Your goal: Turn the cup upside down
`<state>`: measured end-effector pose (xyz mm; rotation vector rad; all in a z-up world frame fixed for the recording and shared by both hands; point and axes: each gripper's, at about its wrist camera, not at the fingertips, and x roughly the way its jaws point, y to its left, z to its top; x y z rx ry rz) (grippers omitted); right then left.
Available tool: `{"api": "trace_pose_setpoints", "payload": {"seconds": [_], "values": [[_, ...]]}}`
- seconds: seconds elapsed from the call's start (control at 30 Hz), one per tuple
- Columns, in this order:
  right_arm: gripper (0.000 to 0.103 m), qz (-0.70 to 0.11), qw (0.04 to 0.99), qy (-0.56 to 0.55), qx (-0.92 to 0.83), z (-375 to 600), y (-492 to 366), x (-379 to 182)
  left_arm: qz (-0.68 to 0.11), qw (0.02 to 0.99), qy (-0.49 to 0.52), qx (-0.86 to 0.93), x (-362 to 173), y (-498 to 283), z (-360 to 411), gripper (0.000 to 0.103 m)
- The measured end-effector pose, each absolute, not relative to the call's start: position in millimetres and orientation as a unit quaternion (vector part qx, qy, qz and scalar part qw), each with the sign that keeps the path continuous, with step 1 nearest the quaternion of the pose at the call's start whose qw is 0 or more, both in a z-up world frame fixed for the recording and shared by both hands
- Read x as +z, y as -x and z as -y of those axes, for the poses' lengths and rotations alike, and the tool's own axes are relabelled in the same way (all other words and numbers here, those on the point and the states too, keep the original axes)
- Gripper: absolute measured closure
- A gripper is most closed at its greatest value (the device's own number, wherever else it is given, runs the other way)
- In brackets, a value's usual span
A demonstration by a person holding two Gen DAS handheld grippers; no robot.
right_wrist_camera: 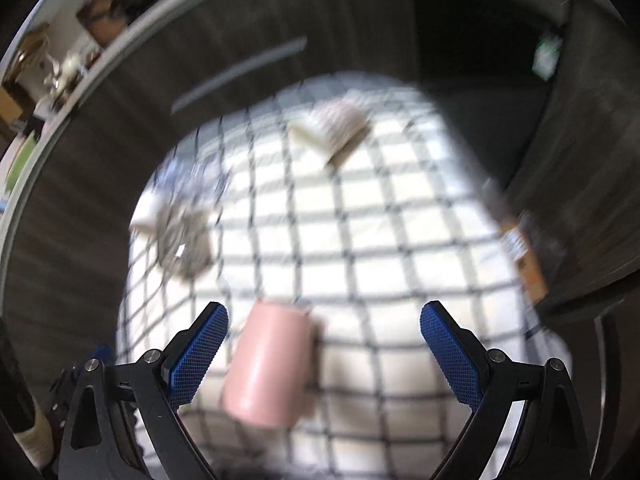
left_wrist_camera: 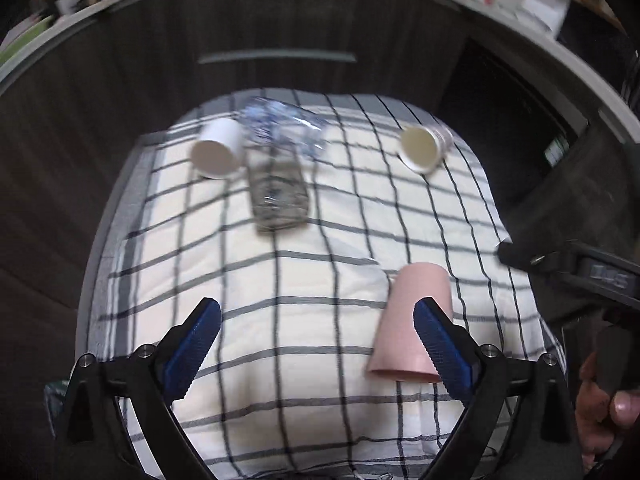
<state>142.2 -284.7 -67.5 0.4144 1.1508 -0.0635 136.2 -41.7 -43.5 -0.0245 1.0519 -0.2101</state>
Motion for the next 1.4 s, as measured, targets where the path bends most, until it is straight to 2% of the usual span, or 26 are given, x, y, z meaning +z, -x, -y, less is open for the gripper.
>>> {"api": "trace_pose_setpoints", "payload": {"seconds": [0.37, 0.73, 0.83, 0.9, 0.93, 0.97, 1.23, 1.4], "values": [[0.006, -0.716, 0.666, -0.209, -0.004, 229.0, -192.4, -134.6, -0.488, 0.863, 0.104, -0.085, -48.7, -152.3, -13.3, 0.004], [0.009, -0.775, 0.603, -0.183, -0.034, 205.7, -212.7, -179.5, -0.505, 0.848, 0.138, -0.084, -75.4, -173.8, -32.4, 0.004], [0.015, -0.783, 0.597, -0.172, -0.036, 202.4, -218.6, -188.2, -0.513, 0.843, 0.140, -0.088, -82.4, -176.2, -29.8, 0.004], [0.024, -0.787, 0.593, -0.166, -0.036, 203.2, -221.2, -192.3, -0.518, 0.839, 0.139, -0.089, -86.2, -177.2, -28.4, 0.004], [0.032, -0.789, 0.591, -0.164, -0.038, 203.6, -221.3, -194.3, -0.520, 0.839, 0.138, -0.089, -88.1, -177.2, -27.7, 0.004], [0.035, -0.789, 0.591, -0.164, -0.038, 203.8, -220.9, -195.8, -0.520, 0.839, 0.136, -0.088, -88.8, -176.9, -27.4, 0.004], [0.035, -0.766, 0.621, -0.167, -0.011, 192.9, -203.5, -179.8, -0.504, 0.851, 0.121, -0.083, -83.8, -167.4, -27.1, 0.004], [0.035, -0.685, 0.714, -0.145, 0.014, 177.5, -197.5, -136.0, -0.463, 0.876, 0.117, -0.066, -76.8, -145.3, -35.2, 0.004]]}}
